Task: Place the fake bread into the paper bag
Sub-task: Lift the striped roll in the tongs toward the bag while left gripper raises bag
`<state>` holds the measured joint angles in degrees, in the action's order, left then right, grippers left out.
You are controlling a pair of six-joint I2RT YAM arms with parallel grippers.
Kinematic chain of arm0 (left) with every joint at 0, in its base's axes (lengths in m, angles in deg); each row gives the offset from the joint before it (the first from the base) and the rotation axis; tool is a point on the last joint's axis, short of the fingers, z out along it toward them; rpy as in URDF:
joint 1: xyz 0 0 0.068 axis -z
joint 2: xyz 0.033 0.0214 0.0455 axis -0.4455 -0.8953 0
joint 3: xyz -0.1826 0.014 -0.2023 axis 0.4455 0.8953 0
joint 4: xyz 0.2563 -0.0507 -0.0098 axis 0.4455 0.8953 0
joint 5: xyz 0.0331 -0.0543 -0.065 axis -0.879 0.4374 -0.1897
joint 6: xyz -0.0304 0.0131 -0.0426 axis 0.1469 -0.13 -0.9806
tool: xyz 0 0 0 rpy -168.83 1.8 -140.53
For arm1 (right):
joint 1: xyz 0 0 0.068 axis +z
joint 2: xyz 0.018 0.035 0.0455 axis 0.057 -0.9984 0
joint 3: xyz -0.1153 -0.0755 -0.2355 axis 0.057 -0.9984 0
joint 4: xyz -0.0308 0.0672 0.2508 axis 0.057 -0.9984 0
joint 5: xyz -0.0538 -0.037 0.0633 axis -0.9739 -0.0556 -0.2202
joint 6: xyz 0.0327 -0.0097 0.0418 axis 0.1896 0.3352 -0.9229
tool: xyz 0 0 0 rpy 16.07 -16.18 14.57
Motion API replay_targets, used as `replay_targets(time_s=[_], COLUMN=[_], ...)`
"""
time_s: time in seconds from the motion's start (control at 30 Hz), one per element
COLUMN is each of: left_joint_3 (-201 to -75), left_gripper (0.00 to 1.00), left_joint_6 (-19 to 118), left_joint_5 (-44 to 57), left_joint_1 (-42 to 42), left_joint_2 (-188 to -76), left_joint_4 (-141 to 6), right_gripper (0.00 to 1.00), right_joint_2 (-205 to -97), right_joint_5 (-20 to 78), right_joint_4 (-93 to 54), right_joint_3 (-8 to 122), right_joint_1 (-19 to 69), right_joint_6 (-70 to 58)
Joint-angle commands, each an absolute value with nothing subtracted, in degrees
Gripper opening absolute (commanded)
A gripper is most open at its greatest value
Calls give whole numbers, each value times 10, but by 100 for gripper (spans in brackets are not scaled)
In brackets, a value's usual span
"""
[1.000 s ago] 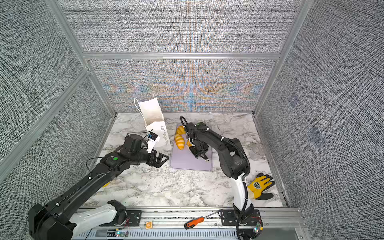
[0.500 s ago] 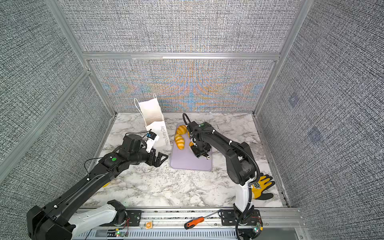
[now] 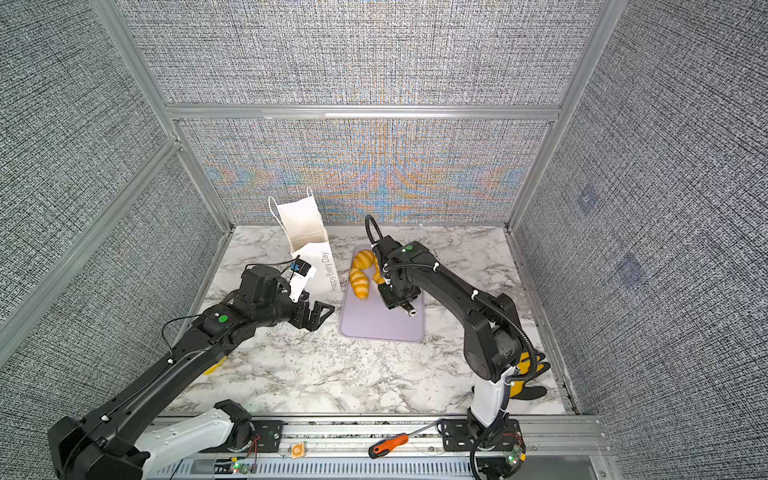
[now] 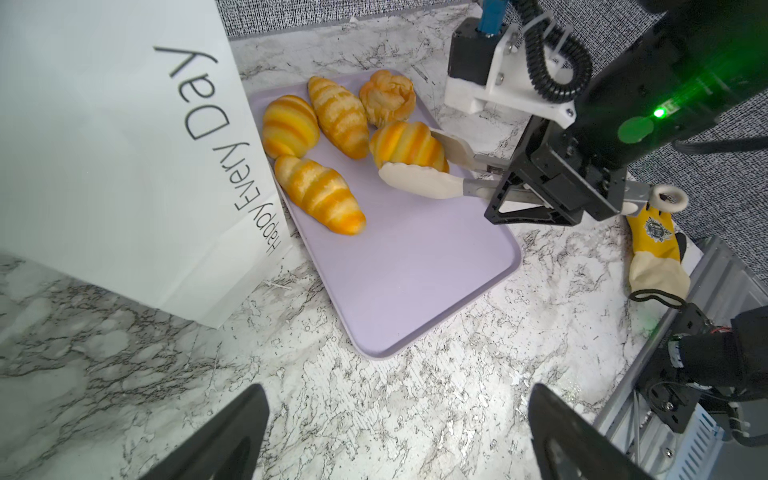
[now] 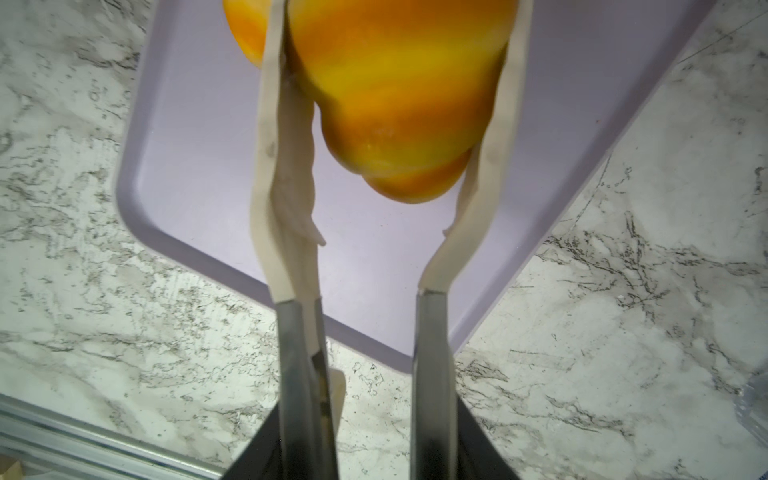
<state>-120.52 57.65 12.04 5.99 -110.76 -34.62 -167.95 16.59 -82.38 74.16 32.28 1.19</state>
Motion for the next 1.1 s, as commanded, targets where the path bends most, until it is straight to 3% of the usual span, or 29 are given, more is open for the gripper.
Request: replay_targets(time_s=[0.0, 0.43, 0.63, 1.07], left_joint_3=[-1216, -1301, -1359, -1410], left_gripper=[99, 99, 99, 99], left_joint_6=[588, 636, 653, 675], left_joint_5=[103, 16, 81, 138], left_joint_1=[59, 28, -70, -156], left_joint_2=[-1103, -1098, -1101, -1122], left_joint_4=[-336, -236, -210, -201], right_gripper=[44, 45, 45, 45], right_joint_2=[-1670, -1657, -1655, -1603], right_joint_5=[170, 184, 190, 184], right_joint_4=[-817, -811, -820, -823], right_joint_3=[752, 812, 850, 870], right_joint_1=[333, 371, 381, 398], right_joint_6=[-9, -39, -46, -72])
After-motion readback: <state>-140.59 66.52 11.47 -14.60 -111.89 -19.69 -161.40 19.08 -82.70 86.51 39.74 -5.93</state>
